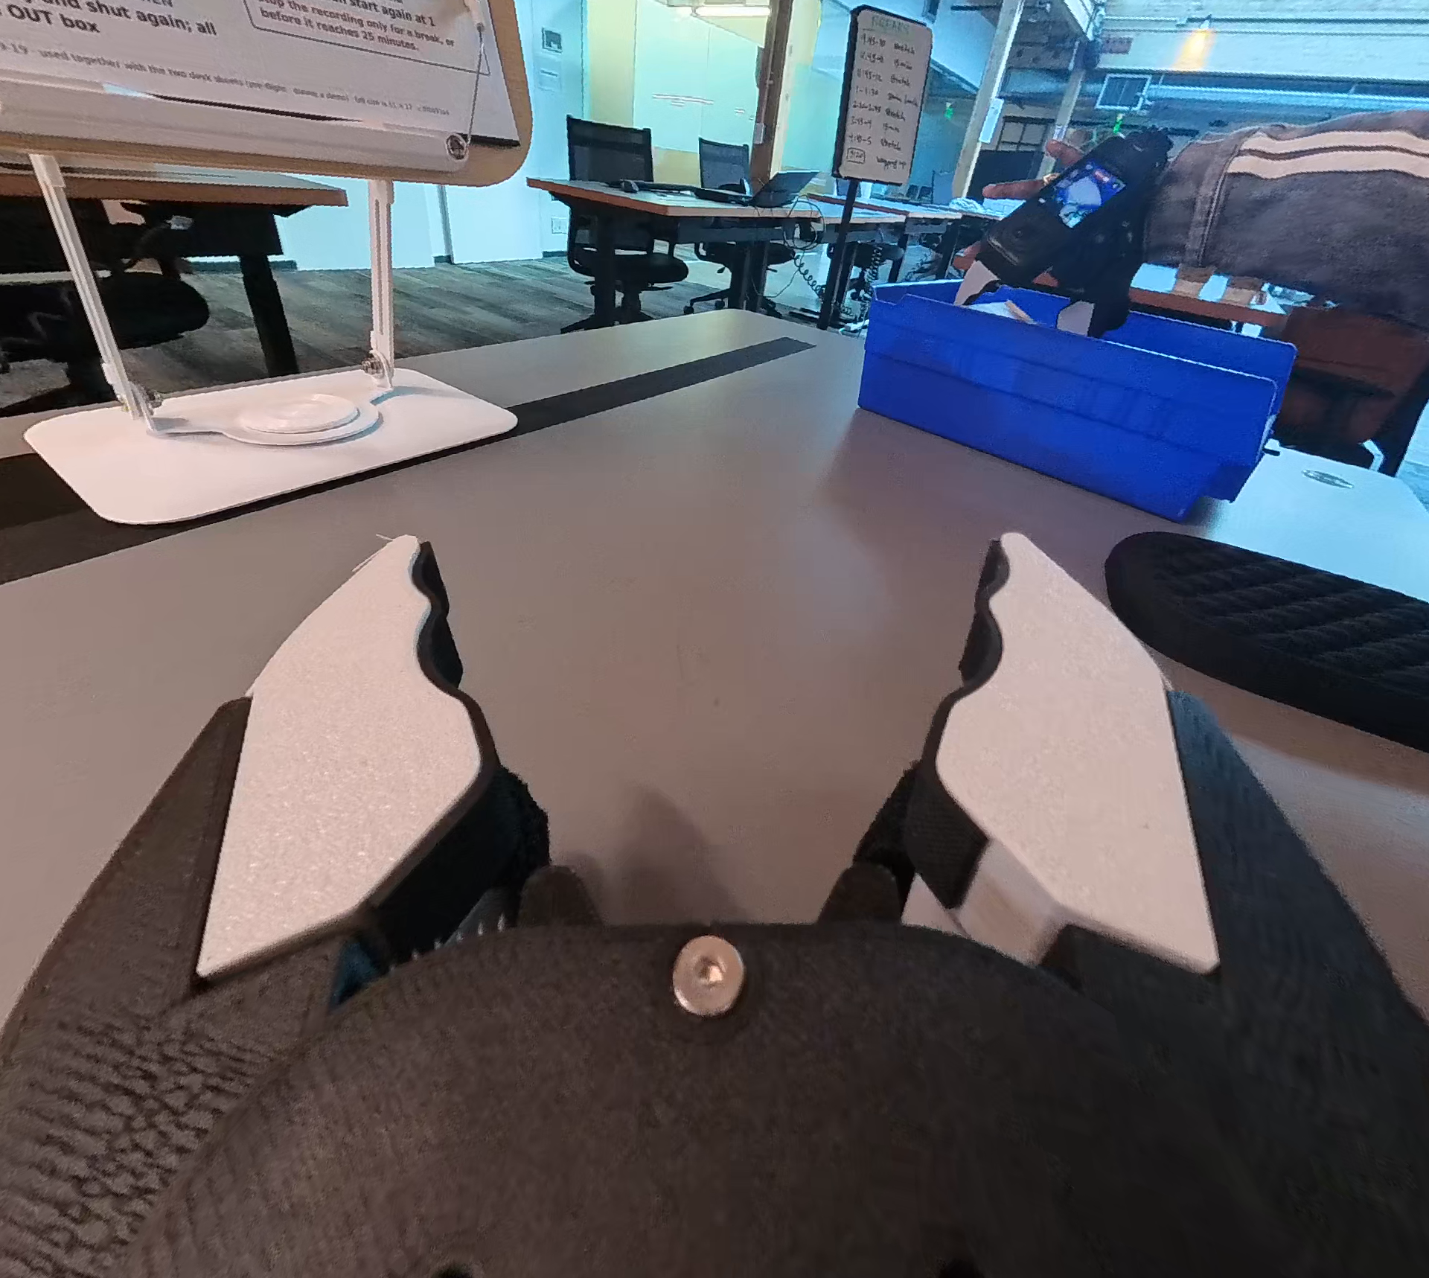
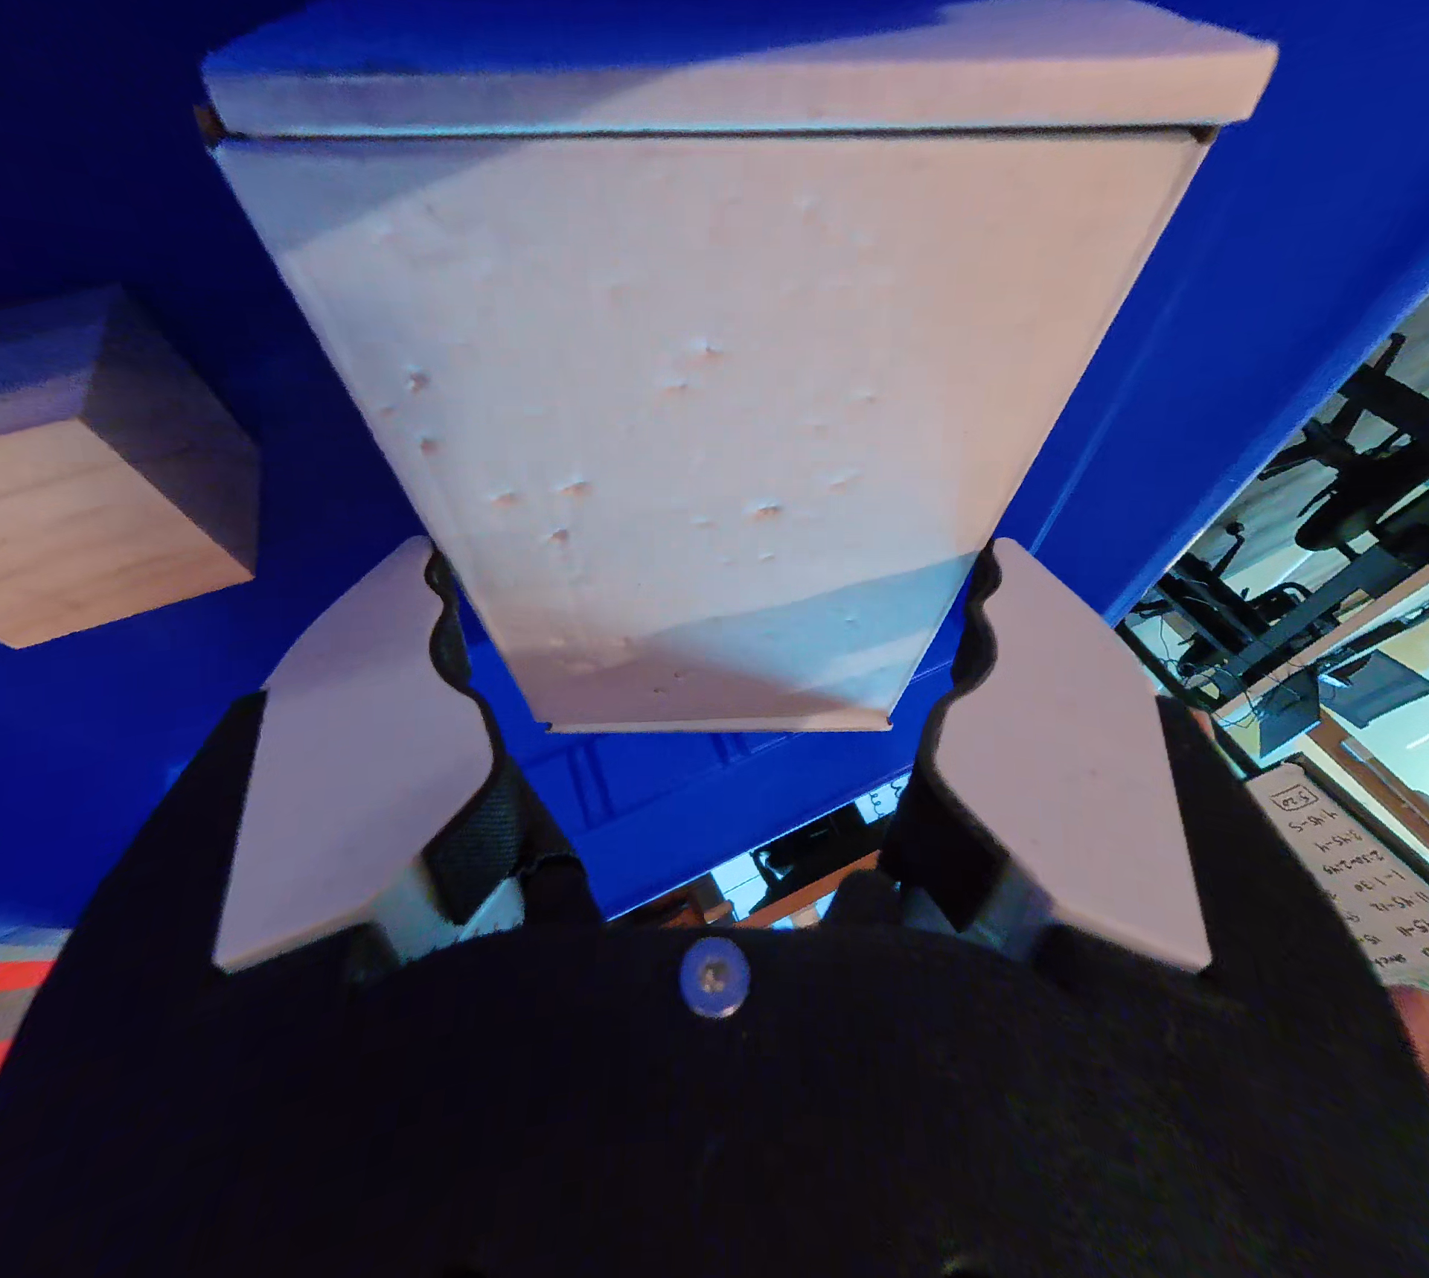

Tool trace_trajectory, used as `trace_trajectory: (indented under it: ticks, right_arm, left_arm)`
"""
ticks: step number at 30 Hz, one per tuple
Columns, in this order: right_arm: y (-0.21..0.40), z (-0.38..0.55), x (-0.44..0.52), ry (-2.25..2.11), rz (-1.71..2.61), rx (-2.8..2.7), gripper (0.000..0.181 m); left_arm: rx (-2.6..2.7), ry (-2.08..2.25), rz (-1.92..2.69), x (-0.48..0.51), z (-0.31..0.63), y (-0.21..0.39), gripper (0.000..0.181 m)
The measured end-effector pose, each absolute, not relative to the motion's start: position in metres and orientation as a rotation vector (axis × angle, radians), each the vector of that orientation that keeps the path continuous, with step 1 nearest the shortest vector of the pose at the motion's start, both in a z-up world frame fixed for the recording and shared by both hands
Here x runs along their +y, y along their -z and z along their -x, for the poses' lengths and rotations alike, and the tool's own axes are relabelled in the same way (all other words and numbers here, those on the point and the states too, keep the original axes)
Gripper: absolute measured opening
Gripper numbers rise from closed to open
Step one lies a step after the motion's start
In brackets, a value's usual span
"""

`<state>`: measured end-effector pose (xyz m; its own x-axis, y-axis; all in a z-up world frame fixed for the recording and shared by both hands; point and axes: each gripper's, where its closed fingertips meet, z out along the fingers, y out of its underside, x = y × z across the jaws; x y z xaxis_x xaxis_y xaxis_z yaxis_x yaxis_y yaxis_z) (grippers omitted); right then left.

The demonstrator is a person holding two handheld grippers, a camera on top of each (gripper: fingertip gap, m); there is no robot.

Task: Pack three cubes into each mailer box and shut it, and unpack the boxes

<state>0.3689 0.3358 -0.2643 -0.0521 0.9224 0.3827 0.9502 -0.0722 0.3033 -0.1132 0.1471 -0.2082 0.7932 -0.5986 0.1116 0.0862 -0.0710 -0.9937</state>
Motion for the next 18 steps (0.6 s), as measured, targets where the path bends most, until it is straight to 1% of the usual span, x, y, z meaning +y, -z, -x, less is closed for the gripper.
trace_trajectory:
  ticks: [5, 10, 13, 16, 18]
  right_arm:
    - [0.27, -0.374, 0.338, 0.803, 2.121, -2.087, 0.122]
    - [0.265, -0.368, 0.339, 0.686, 2.144, -1.981, 0.123]
    - [0.229, -0.329, 0.342, 0.377, 2.09, -1.706, 0.125]
    - [0.163, -0.263, 0.326, -0.092, 1.912, -1.354, 0.12]
    - [0.123, -0.215, 0.29, -0.465, 1.799, -1.212, 0.116]
  left_arm:
    - [0.431, 0.591, 1.549, 0.147, 0.113, 0.208, 0.128]
    - [0.442, 0.589, 1.549, 0.146, 0.111, 0.209, 0.127]
    - [0.443, 0.588, 1.551, 0.146, 0.111, 0.209, 0.127]
    - [0.452, 0.582, 1.554, 0.146, 0.11, 0.21, 0.127]
    - [0.457, 0.577, 1.555, 0.146, 0.109, 0.21, 0.127]
